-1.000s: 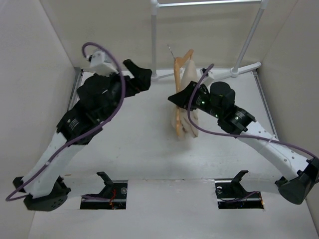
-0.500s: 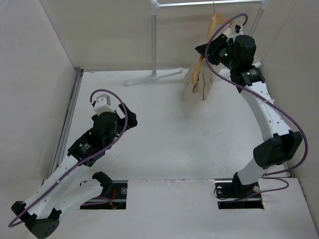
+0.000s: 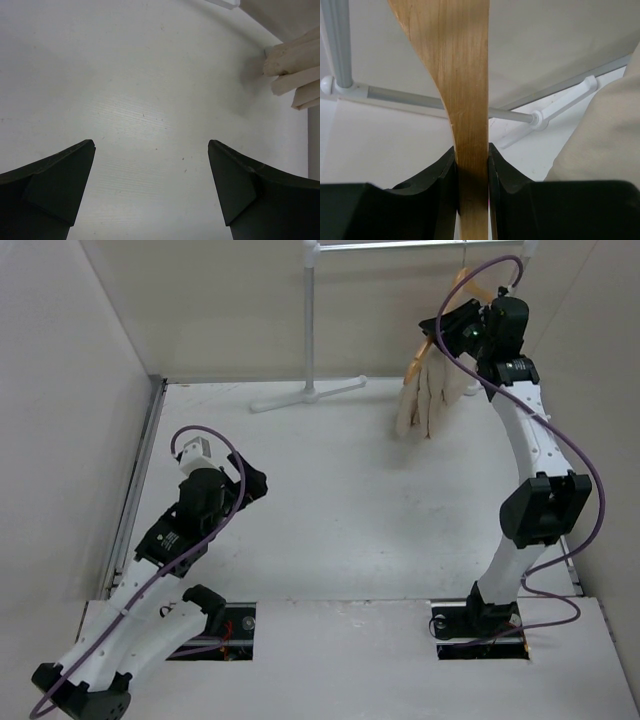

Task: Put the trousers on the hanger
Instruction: Place the hanger at the clothesline, then reset both arms

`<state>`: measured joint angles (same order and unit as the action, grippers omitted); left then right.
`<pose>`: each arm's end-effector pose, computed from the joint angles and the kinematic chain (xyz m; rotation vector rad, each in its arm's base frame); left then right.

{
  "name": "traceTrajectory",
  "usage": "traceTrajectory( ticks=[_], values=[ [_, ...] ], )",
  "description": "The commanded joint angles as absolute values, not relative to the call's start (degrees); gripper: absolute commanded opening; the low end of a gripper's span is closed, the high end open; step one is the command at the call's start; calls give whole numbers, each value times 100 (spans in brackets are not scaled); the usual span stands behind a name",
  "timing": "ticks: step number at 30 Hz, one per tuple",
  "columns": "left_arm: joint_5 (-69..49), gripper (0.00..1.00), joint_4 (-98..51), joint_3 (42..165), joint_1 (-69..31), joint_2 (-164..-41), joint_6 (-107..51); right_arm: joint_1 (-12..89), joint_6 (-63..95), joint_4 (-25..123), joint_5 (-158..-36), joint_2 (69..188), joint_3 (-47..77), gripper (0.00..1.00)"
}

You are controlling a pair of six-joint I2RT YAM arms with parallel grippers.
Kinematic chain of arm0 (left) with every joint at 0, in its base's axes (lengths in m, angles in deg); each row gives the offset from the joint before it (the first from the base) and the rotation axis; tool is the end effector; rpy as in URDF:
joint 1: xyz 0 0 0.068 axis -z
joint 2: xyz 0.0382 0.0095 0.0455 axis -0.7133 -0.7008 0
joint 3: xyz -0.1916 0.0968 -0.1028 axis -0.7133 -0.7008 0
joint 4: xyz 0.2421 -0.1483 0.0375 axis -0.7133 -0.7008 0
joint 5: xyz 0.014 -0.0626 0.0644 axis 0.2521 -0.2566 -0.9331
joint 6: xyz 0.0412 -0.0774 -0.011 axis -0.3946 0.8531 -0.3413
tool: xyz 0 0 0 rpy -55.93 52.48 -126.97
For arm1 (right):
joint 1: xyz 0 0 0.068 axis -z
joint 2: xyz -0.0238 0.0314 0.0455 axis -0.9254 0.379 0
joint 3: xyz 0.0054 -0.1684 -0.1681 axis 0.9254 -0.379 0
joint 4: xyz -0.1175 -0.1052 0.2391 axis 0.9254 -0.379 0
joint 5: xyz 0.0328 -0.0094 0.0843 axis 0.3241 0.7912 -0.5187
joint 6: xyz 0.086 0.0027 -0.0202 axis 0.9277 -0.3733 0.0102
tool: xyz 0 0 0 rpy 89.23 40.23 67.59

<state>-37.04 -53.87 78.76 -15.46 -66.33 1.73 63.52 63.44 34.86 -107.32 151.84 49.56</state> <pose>0.2240 -0.1007 0.3027 -0.4053 1.8993 -0.5244 0.4840 0.0600 0.3997 0.5451 1.7428 1.0114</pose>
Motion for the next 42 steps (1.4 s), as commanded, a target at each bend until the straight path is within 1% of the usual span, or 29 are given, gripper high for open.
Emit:
traceTrajectory(
  ticks=[1, 11, 16, 18, 20, 21, 26, 29, 33, 35, 42],
  values=[
    [-3515, 100, -5199, 7724, -1602, -6602, 259, 6504, 6374, 4279, -10918, 15097, 5566, 6],
    [-3515, 100, -5067, 7522, -1602, -6725, 312, 6681, 6594, 4236, -10944, 15738, 6102, 5],
    [-3515, 100, -5075, 7451, -1620, -6725, 338, 6654, 6647, 4226, -10901, 15915, 5989, 6],
    [-3515, 100, -5111, 7434, -1628, -6708, 356, 6654, 6647, 4271, -10874, 15880, 5883, 9],
    [-3515, 100, -5137, 7434, -1637, -6708, 365, 6654, 6647, 4279, -10848, 15854, 5839, 18],
    [-3515, 100, -5146, 7434, -1646, -6708, 365, 6654, 6647, 4279, -10848, 15845, 5830, 25],
    [-3515, 100, -5163, 7477, -1707, -6760, 382, 6681, 6603, 4236, -10883, 15678, 5795, 67],
    [-3506, 100, -5163, 7530, -1751, -6831, 382, 6716, 6550, 4183, -10874, 15433, 5638, 83],
    [-3462, 100, -5190, 7644, -1857, -7006, 356, 6768, 6436, 4174, -10795, 14950, 5129, 92],
    [-3401, 100, -5190, 7688, -1918, -7068, 338, 6812, 6392, 4183, -10751, 14607, 4716, 100],
    [-3190, 100, -5120, 7768, -2015, -7340, 356, 6891, 6059, 4236, -10374, 13026, 2687, 100]
  ],
)
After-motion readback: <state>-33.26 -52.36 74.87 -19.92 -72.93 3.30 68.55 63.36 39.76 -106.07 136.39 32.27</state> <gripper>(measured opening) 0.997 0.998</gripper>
